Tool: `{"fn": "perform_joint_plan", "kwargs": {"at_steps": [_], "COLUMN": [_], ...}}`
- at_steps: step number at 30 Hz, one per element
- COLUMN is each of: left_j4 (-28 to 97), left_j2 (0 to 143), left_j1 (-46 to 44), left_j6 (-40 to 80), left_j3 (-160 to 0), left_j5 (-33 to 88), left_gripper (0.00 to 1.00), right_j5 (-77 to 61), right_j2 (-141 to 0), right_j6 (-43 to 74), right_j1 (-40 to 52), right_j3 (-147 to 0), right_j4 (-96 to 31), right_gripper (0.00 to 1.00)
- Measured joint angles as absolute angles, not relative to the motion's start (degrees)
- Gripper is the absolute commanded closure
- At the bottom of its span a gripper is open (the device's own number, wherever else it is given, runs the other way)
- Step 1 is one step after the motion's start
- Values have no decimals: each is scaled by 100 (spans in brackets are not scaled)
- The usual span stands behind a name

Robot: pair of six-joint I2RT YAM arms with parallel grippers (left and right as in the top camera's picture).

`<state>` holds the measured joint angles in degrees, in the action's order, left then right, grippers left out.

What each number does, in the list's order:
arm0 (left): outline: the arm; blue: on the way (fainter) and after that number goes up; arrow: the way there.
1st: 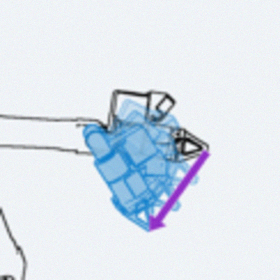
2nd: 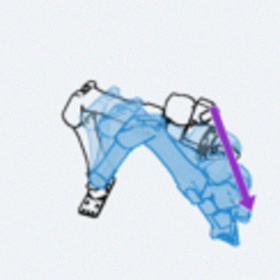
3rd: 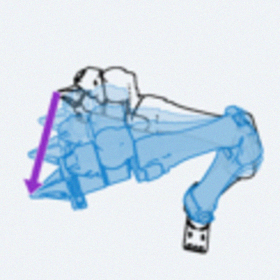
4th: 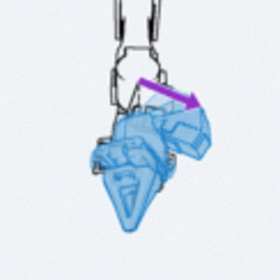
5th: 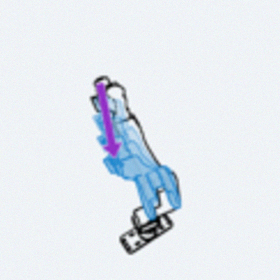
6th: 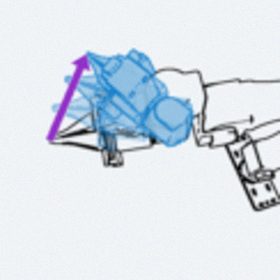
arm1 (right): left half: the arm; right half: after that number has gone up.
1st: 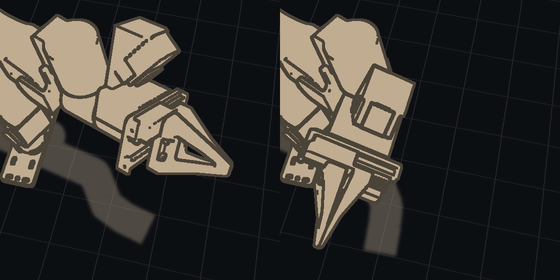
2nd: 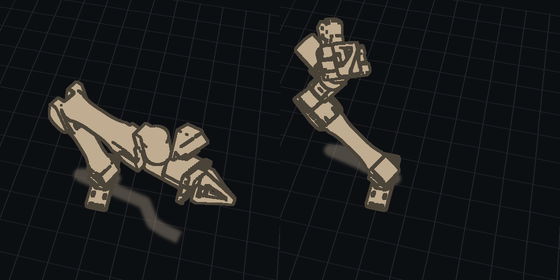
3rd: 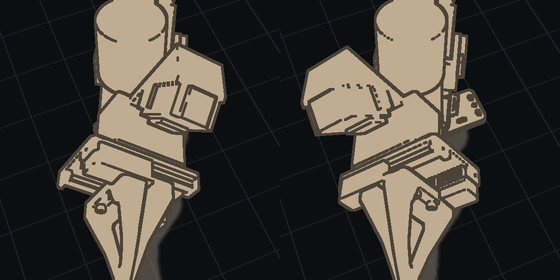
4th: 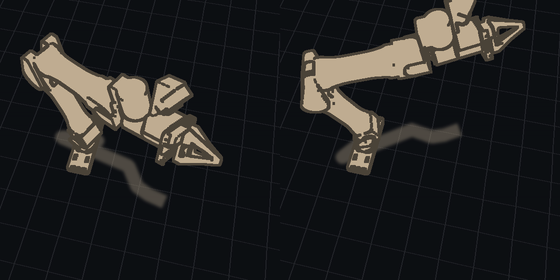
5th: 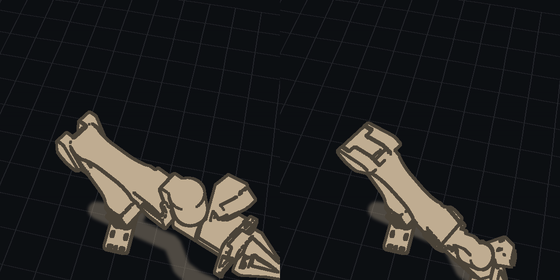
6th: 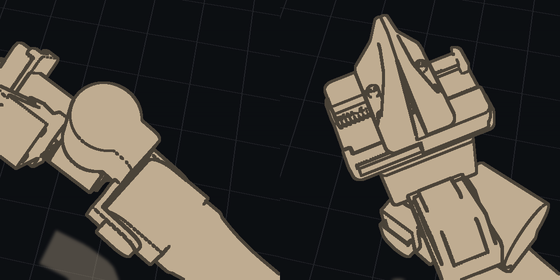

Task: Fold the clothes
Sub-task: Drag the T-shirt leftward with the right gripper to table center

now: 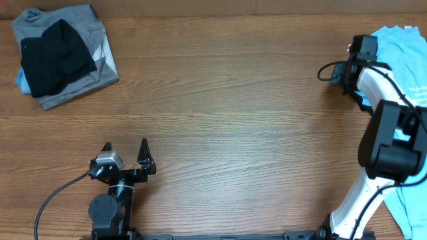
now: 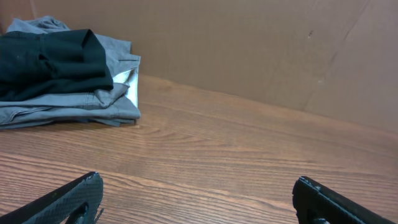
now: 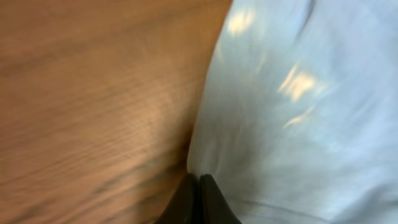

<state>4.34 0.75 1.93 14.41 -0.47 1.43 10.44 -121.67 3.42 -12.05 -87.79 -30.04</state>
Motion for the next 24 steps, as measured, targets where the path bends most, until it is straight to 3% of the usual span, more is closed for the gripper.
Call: {"fn": "perform_joint_plan", "kwargs": {"at_steps": [13,24], "left_j4": [434,434], "left_j2": [75,75], "left_j1": [193,193], "left_j6": [1441,1441], "left_j3": [-47,-47], "left_j5": [143,143], "left_gripper": [0,0], "right_j5": [615,-576], "right_j2": [-10245,-10228], "right_j6": [482,1269], "right_j1": [-698,1833], "right_j3": [-9087,-9085], "right_j4": [-3127,-2862], "right_gripper": [96,96]}}
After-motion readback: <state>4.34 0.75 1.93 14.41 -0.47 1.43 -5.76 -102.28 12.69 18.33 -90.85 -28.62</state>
